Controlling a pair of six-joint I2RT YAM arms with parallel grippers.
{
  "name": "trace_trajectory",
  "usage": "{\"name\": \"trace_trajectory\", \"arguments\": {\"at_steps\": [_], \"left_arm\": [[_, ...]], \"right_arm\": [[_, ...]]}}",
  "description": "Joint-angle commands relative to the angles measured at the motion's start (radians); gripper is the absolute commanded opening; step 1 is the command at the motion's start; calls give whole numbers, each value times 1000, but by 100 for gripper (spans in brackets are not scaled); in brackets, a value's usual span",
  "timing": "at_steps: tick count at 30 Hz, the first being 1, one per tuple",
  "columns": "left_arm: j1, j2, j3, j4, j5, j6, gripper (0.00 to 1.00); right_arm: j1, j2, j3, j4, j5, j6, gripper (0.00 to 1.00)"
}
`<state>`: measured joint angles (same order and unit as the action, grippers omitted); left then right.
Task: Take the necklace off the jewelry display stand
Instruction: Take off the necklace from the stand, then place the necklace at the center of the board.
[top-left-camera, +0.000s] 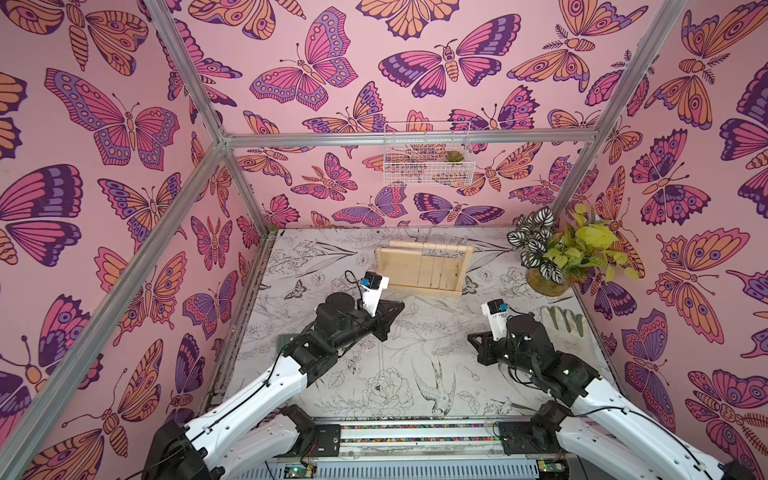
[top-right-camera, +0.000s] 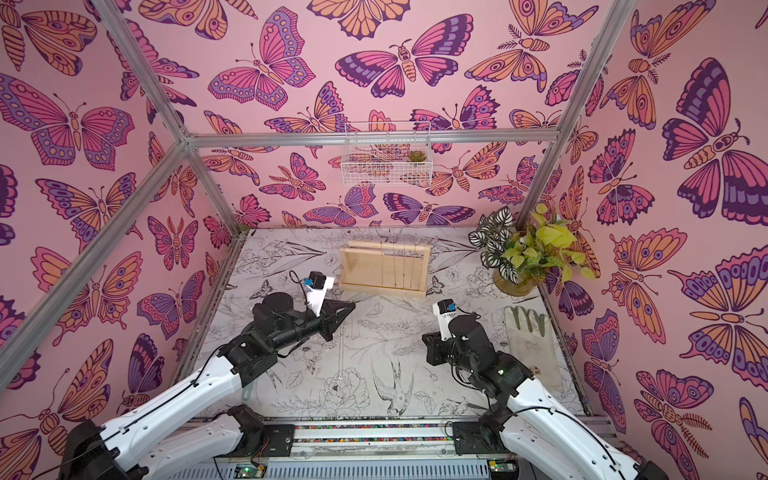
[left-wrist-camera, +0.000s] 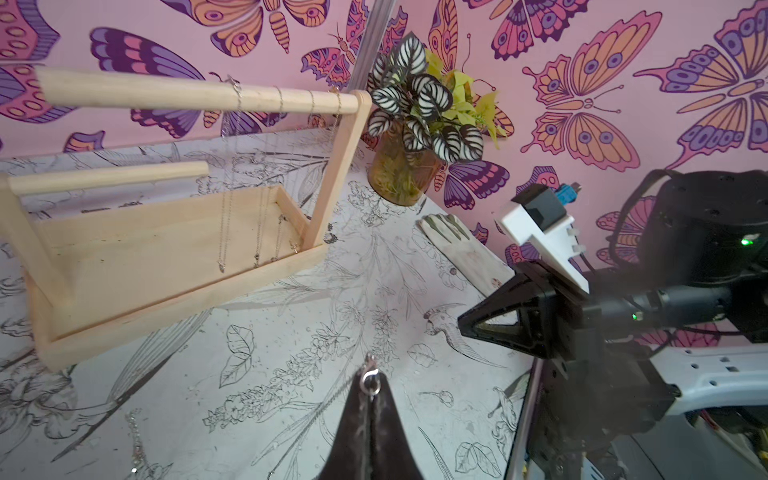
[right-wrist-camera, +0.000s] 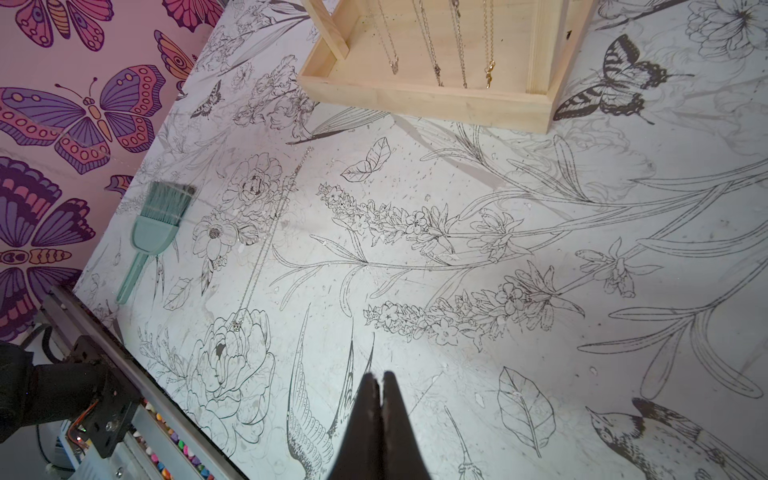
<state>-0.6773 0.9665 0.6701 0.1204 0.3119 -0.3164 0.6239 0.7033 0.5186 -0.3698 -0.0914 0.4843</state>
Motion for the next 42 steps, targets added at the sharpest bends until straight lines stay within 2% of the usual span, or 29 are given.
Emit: {"name": "trace_trajectory", "arguments": {"at_steps": [1,20,34,42], "left_arm": [[-23,-27,-27,-24,52,-39,0],[-171,-97,-114,-30,24,-118,0],[-236,-143,-146,-38,87,-181,0],[-248,-137,-150,-68,61,-146,0]], "right_arm": [[-4,-19,4,-45,-8,11,0],[-3,-83,4,-122,4,5,0],[-2,-121,-1,-160,19,4,0],[-2,-125,-23,-149,18,13,0]]}}
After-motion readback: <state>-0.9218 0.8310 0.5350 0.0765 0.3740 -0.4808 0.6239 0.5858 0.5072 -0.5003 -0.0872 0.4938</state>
